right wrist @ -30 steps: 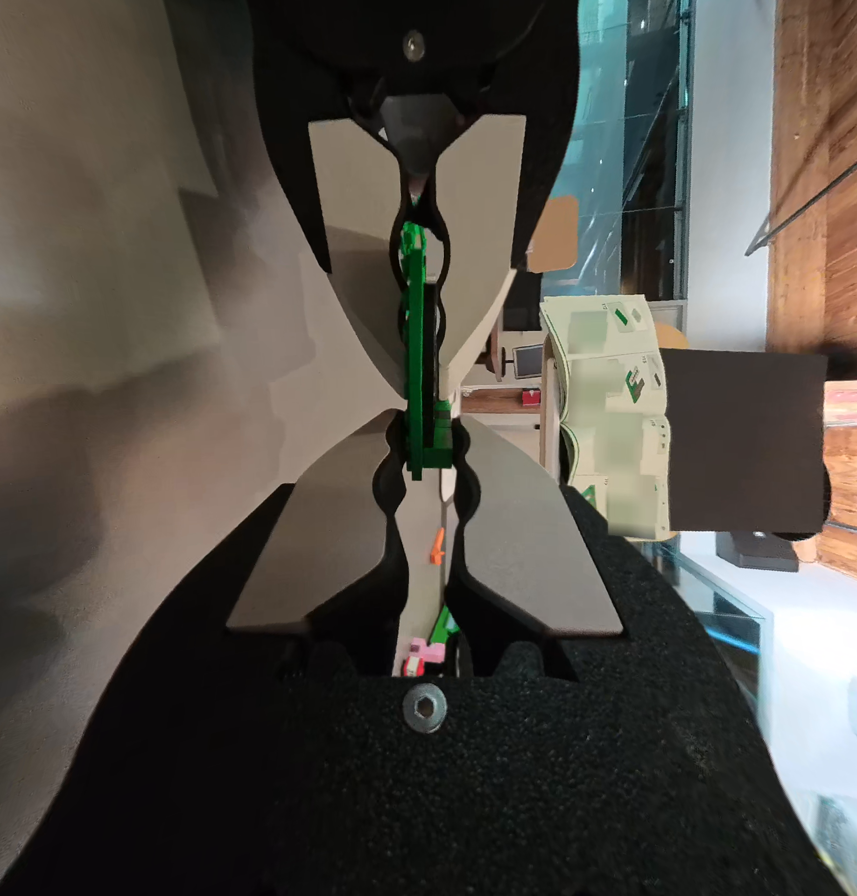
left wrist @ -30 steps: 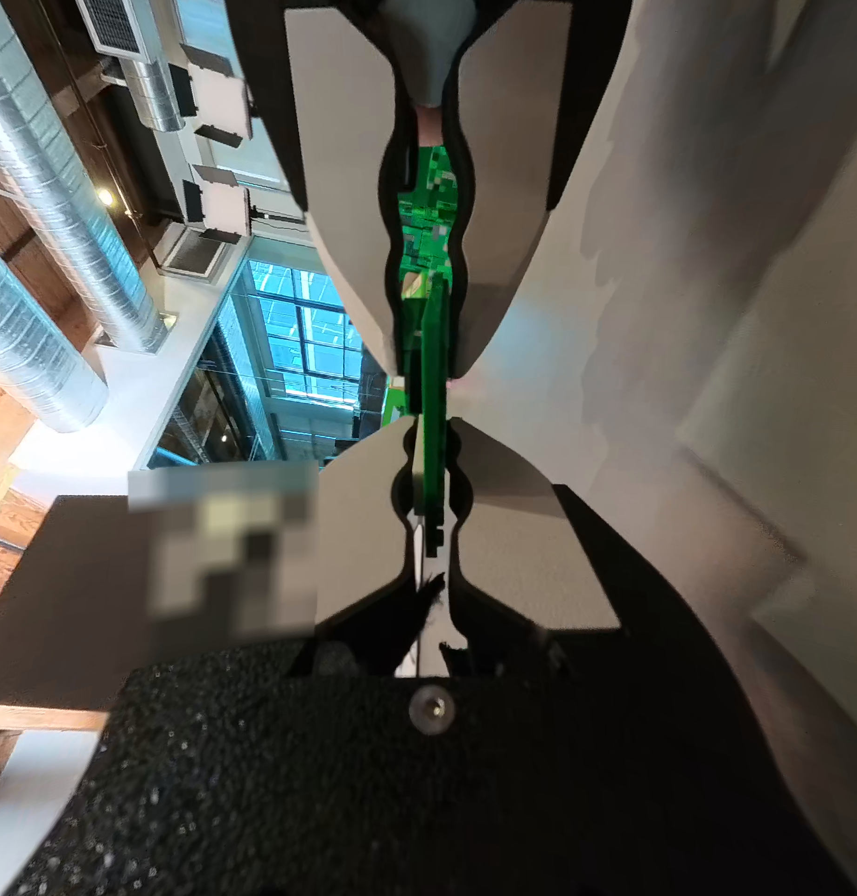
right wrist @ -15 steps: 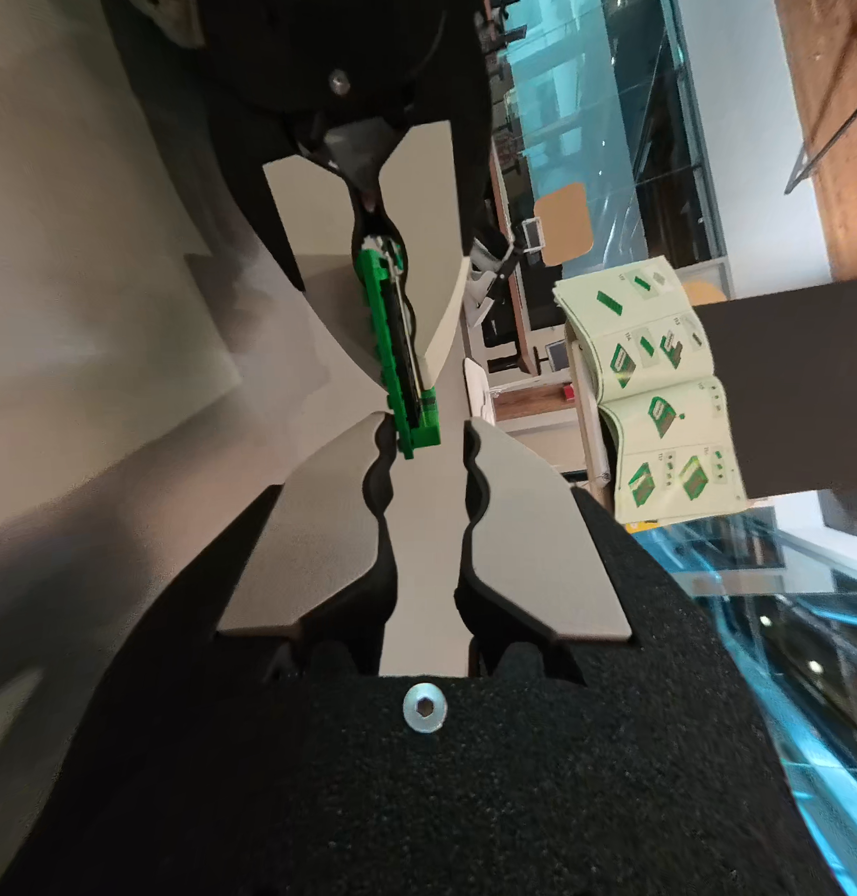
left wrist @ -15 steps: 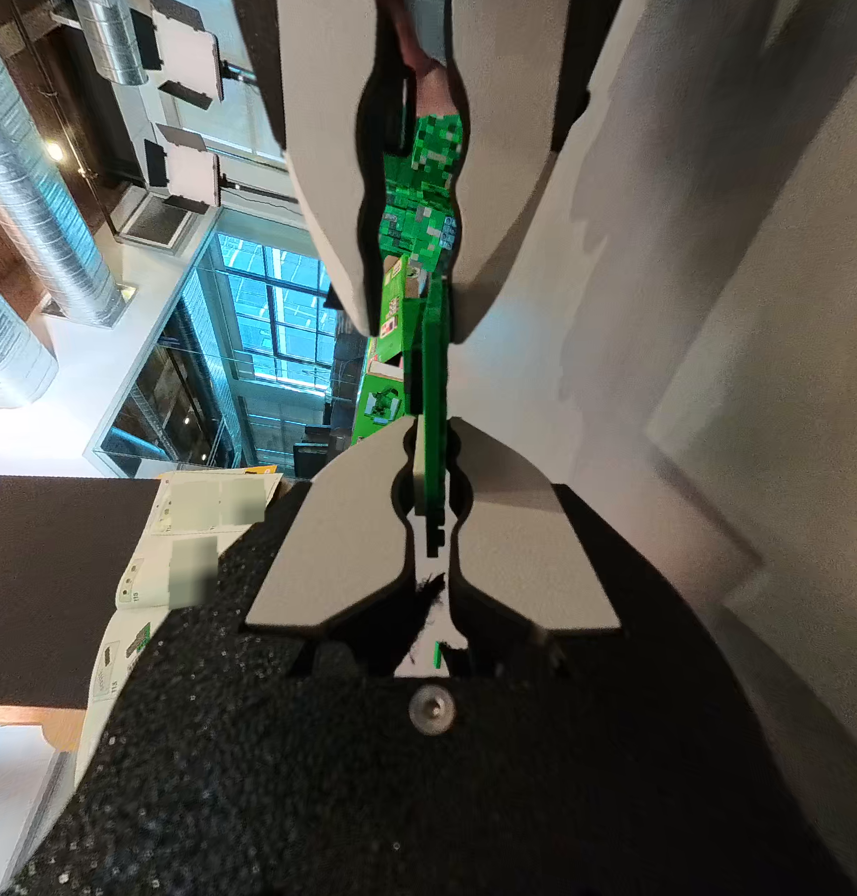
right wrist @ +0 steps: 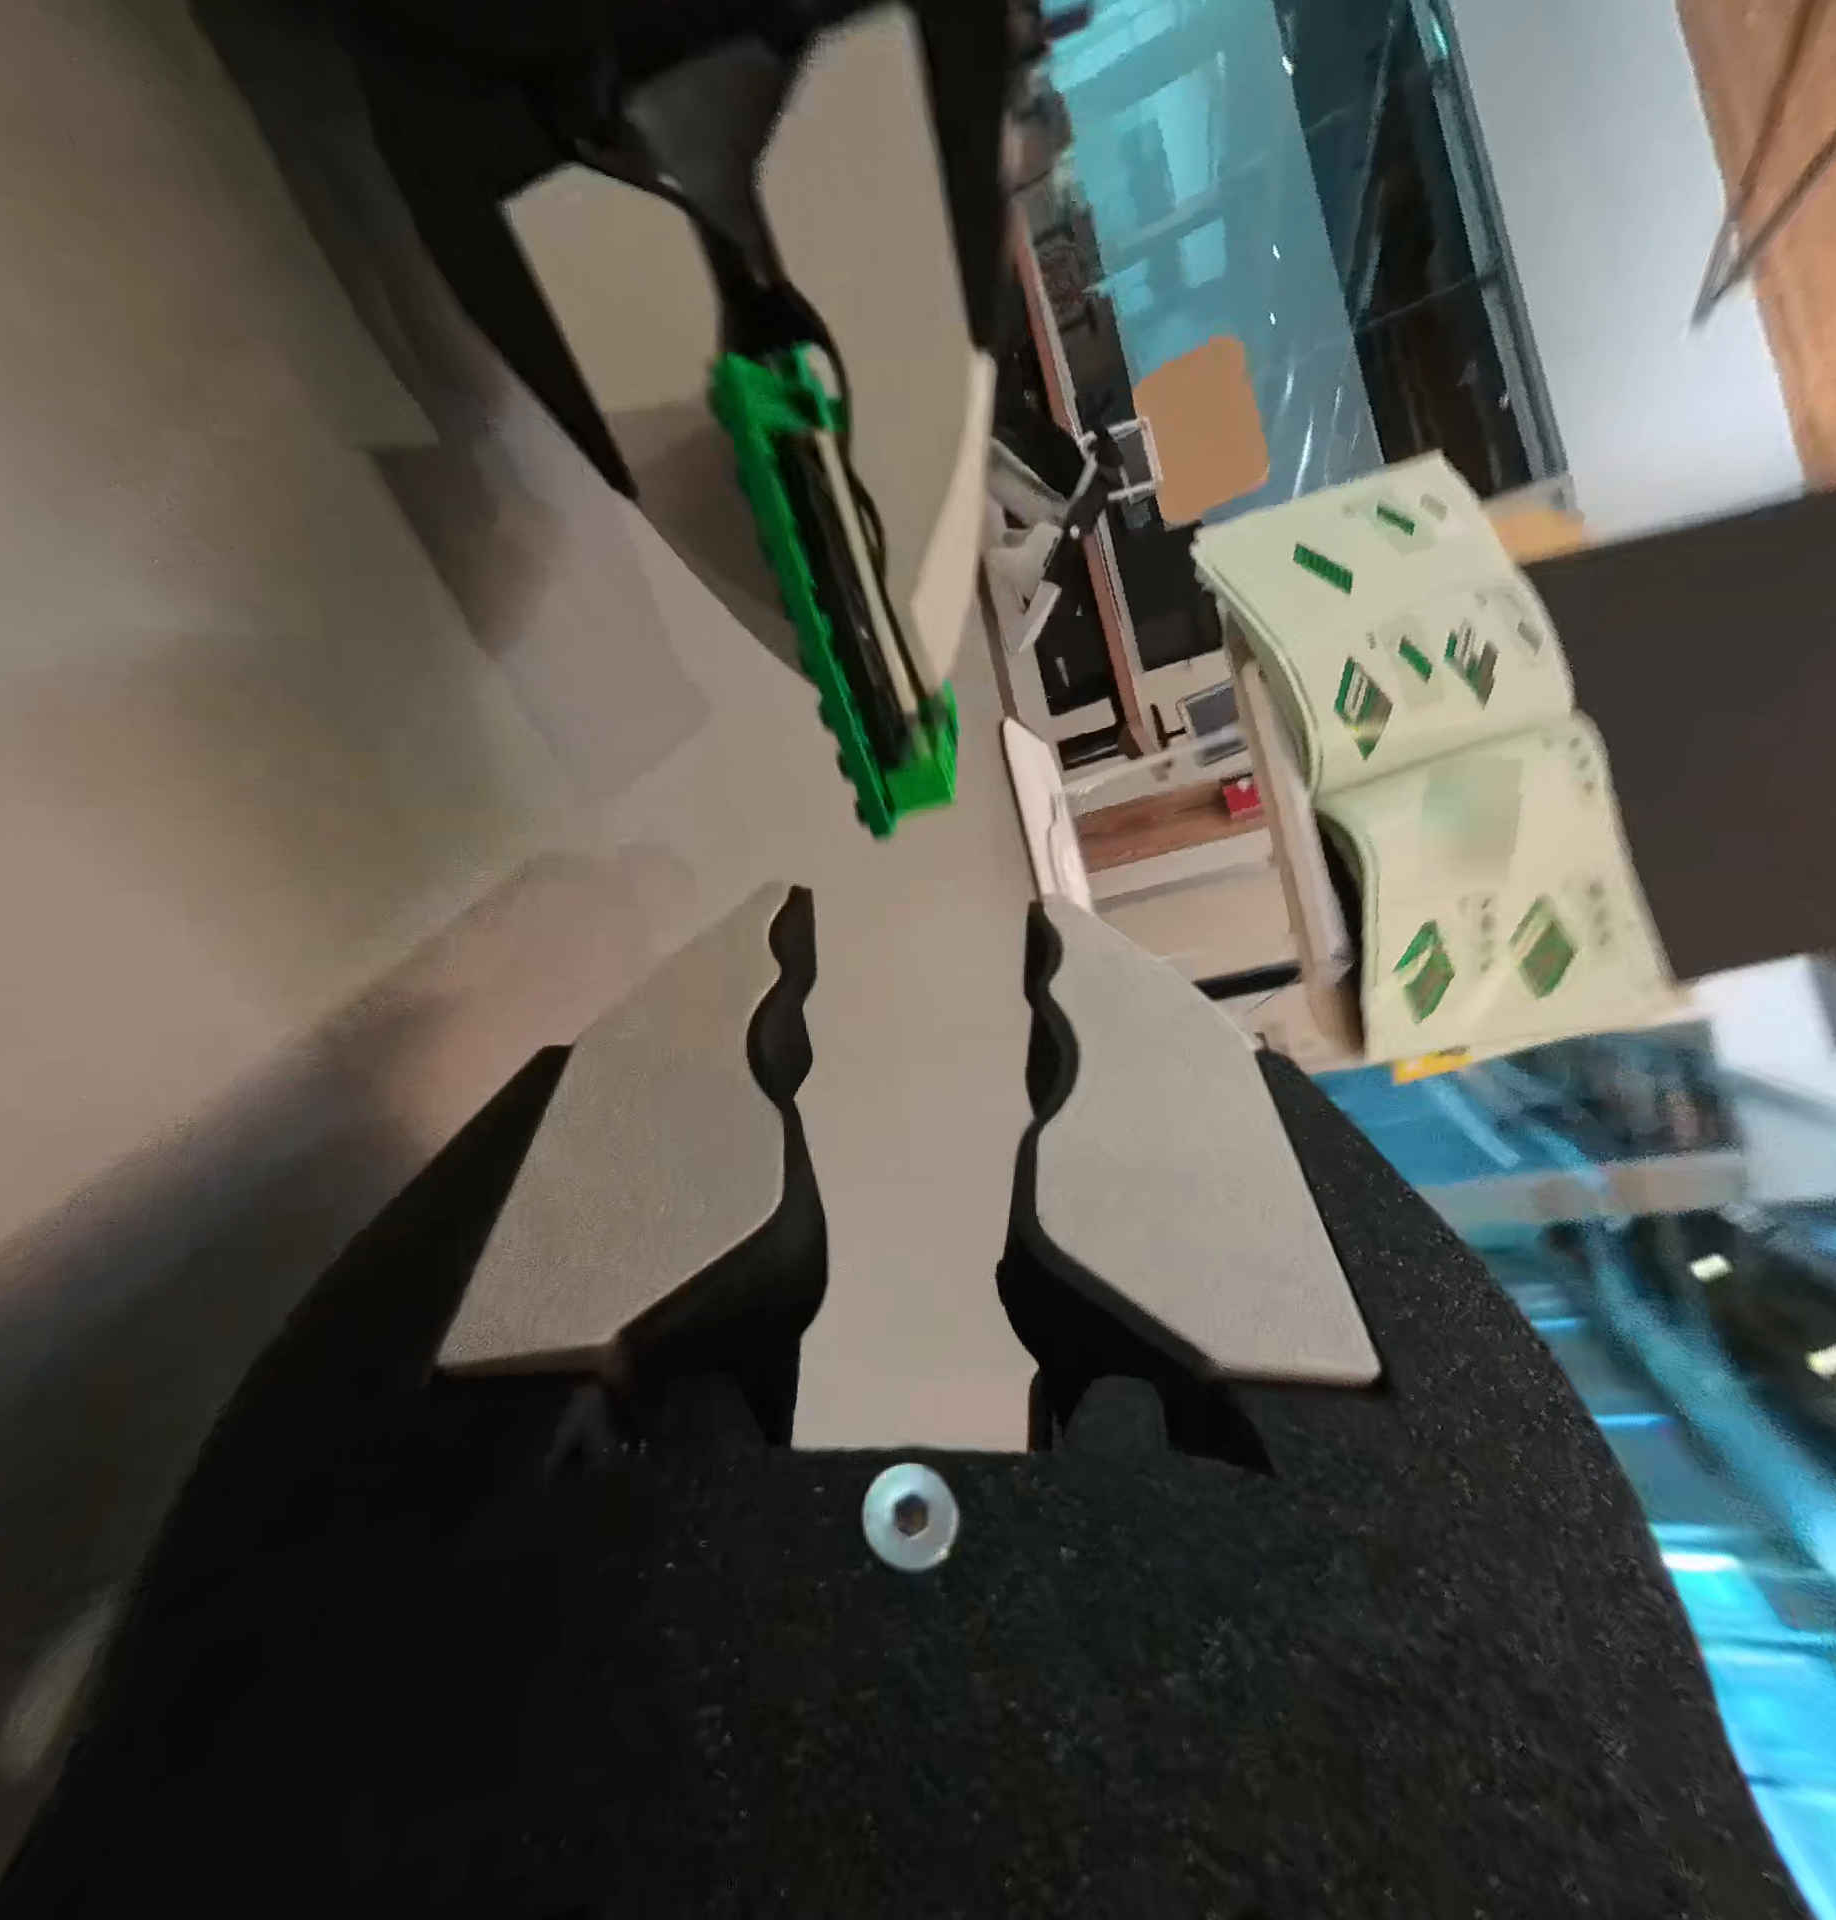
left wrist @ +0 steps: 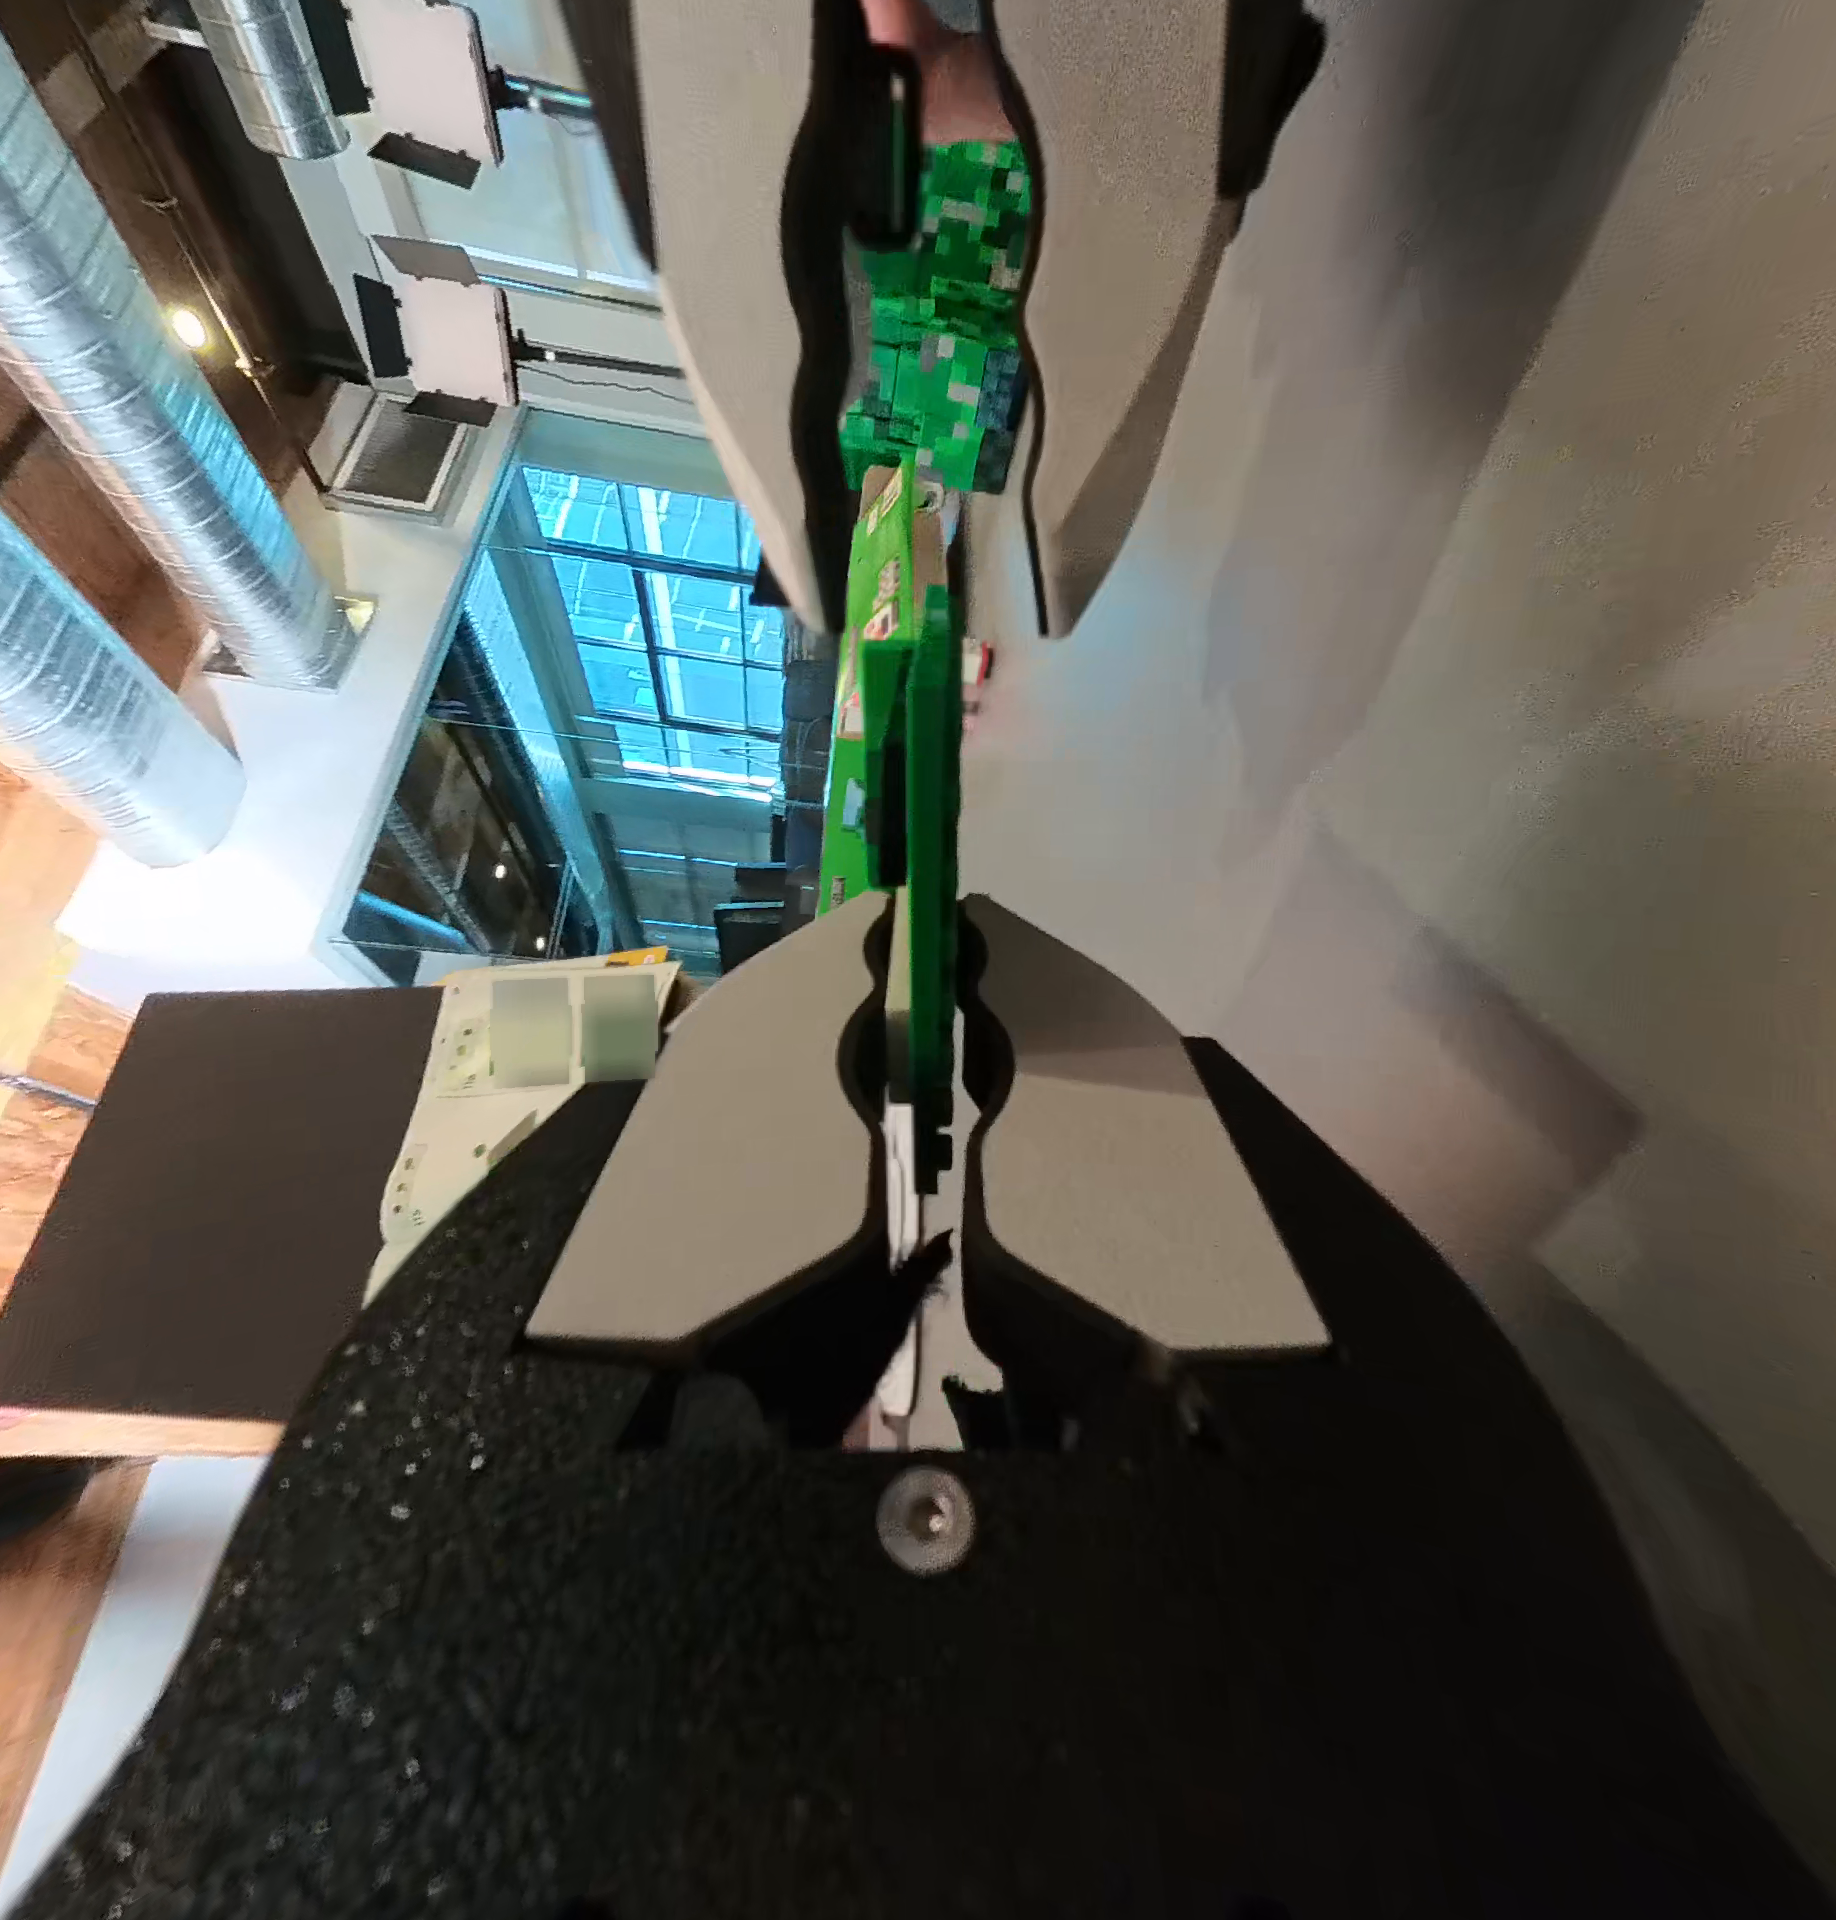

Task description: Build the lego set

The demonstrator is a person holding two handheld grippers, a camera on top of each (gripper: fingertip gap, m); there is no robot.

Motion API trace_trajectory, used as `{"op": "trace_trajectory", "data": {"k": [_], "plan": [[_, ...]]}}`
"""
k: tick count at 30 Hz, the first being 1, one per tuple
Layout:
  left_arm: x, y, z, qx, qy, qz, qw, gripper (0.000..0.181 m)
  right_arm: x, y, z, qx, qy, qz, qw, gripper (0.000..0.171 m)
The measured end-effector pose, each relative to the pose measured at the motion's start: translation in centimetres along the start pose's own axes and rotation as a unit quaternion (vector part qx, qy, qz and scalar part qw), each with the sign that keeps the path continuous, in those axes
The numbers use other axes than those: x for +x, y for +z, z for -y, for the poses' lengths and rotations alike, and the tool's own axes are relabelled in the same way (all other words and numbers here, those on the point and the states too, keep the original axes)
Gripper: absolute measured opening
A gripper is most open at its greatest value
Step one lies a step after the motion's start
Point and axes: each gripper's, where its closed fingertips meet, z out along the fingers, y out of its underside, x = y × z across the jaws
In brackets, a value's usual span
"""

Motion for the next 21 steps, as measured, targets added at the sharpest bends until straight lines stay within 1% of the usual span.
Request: {"op": "trace_trajectory", "data": {"k": [2, 5, 8, 10, 15, 21], "plan": [[-0.3, -0.3, -0.3, -0.002, 0.01, 0.01, 1.0, 0.008, 0.7, 0.1, -1.1, 0.018, 0.103, -0.005, 0.995, 0.038], [-0.3, -0.7, 0.0, 0.004, 0.031, 0.018, 0.999, 0.008, 2.6, 0.7, -2.2, 0.071, 0.26, -0.009, 0.963, 0.032], [0.0, -0.7, 0.5, 0.013, 0.047, 0.016, 0.999, 0.008, 4.8, 2.7, -3.1, 0.112, 0.341, -0.013, 0.933, 0.028], [0.2, -0.7, 0.8, 0.018, 0.057, 0.013, 0.998, 0.008, 5.5, 4.7, -3.1, 0.14, 0.36, 0.006, 0.922, 0.025], [1.0, -0.6, 1.4, 0.029, 0.079, -0.001, 0.996, 0.008, 6.9, 11.3, -1.9, 0.196, 0.355, 0.031, 0.914, 0.018], [1.4, -0.6, 1.4, 0.03, 0.09, -0.011, 0.995, 0.009, 6.9, 20.0, 0.5, 0.224, 0.3, 0.07, 0.925, 0.017]]}}
